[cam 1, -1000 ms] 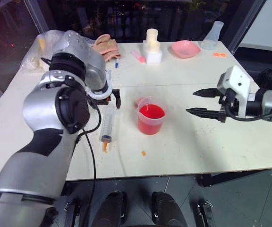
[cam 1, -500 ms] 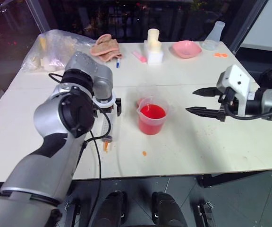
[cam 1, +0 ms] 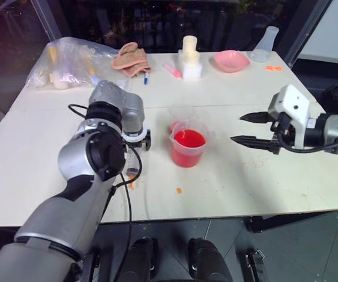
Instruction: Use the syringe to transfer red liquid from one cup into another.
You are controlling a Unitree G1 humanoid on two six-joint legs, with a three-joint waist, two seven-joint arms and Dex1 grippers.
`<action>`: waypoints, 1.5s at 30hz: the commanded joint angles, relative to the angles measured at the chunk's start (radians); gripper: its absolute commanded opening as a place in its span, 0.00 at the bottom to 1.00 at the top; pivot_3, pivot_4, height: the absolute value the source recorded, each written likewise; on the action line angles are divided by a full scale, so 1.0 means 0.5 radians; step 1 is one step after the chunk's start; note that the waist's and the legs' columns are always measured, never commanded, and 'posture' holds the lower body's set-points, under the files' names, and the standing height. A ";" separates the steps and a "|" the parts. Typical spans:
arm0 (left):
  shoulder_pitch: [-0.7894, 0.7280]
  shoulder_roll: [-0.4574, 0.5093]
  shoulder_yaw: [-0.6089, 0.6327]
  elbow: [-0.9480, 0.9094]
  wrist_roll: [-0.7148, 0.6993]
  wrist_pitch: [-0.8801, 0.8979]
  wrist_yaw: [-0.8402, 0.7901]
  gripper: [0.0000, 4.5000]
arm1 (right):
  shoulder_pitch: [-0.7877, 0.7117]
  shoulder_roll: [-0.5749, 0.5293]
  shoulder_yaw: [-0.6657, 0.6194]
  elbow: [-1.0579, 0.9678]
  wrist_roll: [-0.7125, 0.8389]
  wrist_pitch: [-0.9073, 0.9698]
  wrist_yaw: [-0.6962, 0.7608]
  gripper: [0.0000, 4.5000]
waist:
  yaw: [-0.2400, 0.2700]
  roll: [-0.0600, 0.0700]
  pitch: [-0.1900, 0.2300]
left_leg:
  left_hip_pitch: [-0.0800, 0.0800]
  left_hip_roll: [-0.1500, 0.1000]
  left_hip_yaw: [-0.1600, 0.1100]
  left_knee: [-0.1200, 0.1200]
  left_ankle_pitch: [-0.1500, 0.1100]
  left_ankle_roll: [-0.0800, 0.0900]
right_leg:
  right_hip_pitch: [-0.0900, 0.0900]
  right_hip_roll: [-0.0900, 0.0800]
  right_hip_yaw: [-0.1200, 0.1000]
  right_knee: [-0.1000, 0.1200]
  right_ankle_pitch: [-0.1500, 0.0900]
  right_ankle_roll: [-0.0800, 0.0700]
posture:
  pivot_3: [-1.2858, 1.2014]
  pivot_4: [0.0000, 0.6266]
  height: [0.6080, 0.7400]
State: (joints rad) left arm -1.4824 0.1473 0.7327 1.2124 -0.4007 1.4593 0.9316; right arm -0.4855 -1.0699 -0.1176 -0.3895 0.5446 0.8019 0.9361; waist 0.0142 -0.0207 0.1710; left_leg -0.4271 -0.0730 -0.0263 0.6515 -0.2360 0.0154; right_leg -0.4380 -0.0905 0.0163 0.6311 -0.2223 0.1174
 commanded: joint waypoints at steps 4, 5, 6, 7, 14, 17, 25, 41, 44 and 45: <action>0.038 -0.021 0.057 -0.144 0.036 0.048 0.023 0.34 | 0.013 -0.016 -0.108 -0.061 0.017 -0.005 -0.024 0.70 | -0.001 0.001 0.000 | 0.001 0.000 0.000 0.000 0.000 0.001 | 0.000 0.000 0.000 0.001 0.000 0.000 | 0.52 0.24 1.00; 0.045 -0.023 0.071 -0.161 0.042 0.057 0.031 0.34 | 0.015 -0.017 -0.107 -0.061 0.017 -0.007 -0.024 0.70 | -0.001 0.001 0.000 | 0.001 0.000 0.000 0.000 0.000 0.001 | 0.000 0.000 0.000 0.001 0.000 0.000 | 0.52 0.24 1.00; 0.051 -0.027 0.085 -0.177 0.048 0.066 0.037 0.33 | 0.016 -0.018 -0.107 -0.061 0.016 -0.010 -0.023 0.70 | -0.002 0.001 0.000 | 0.001 0.000 0.000 0.001 0.000 0.001 | 0.000 0.000 0.000 0.001 0.000 0.000 | 0.52 0.24 1.00; 0.065 -0.035 0.097 -0.236 0.051 0.078 0.026 0.33 | 0.015 -0.018 -0.104 -0.055 0.012 -0.016 -0.022 0.70 | -0.002 0.001 -0.001 | 0.001 0.000 0.000 0.001 0.000 0.001 | 0.000 0.000 0.000 0.001 0.000 0.000 | 0.52 0.24 1.00; 0.098 -0.006 -0.045 -1.091 -0.085 0.290 -0.436 0.33 | 0.001 -0.021 -0.093 -0.004 -0.017 -0.055 -0.009 0.70 | -0.004 0.000 0.000 | 0.000 0.000 0.000 0.002 0.004 -0.006 | 0.000 0.001 0.001 0.002 0.000 0.000 | 0.52 0.24 1.00; 0.093 0.172 -0.553 -1.386 -0.167 0.226 -0.940 0.33 | 0.023 -0.013 -0.125 -0.007 -0.009 -0.059 -0.014 0.70 | -0.009 0.000 0.000 | 0.000 0.001 0.001 0.001 0.006 -0.010 | -0.001 0.002 0.001 0.002 0.000 -0.001 | 0.52 0.24 1.00; 0.035 0.209 -0.773 -1.596 -0.331 -0.433 -1.902 0.33 | 0.027 0.085 -0.186 0.005 -0.009 -0.065 -0.136 0.70 | 0.013 0.002 -0.001 | 0.001 0.000 0.000 0.003 0.006 -0.009 | 0.006 0.000 0.002 -0.004 0.000 -0.001 | 0.52 0.24 1.00; 0.770 0.041 -1.428 -2.277 -0.291 -1.649 -3.203 0.33 | 0.122 0.204 -0.536 -0.166 0.234 0.225 -0.435 0.70 | -0.003 0.004 -0.002 | 0.003 0.003 0.002 0.002 0.002 0.011 | 0.005 0.003 0.007 -0.003 0.001 -0.003 | 0.52 0.24 1.00; 0.885 0.111 -1.514 -2.362 -0.294 -1.651 -3.337 0.33 | 0.064 0.217 -0.582 -0.172 0.325 0.326 -0.503 0.70 | -0.003 0.004 -0.002 | 0.003 0.003 0.002 0.003 0.001 0.013 | 0.005 0.002 0.007 -0.003 0.001 -0.003 | 0.52 0.24 1.00; 0.920 0.140 -1.544 -2.392 -0.295 -1.619 -3.361 0.33 | 0.029 0.228 -0.595 -0.169 0.354 0.362 -0.543 0.70 | -0.005 0.005 -0.003 | 0.003 0.003 0.002 0.003 0.001 0.013 | 0.005 0.002 0.007 -0.003 0.001 -0.003 | 0.52 0.24 1.00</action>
State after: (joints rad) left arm -1.0187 0.2065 -0.0273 0.0716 -0.5456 0.6517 -0.7200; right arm -0.4379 -0.9567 -0.3661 -0.4481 0.6922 0.9661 0.6915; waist 0.0116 -0.0184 0.1697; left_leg -0.4255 -0.0717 -0.0253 0.6529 -0.2354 0.0220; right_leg -0.4354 -0.0894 0.0201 0.6295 -0.2220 0.1160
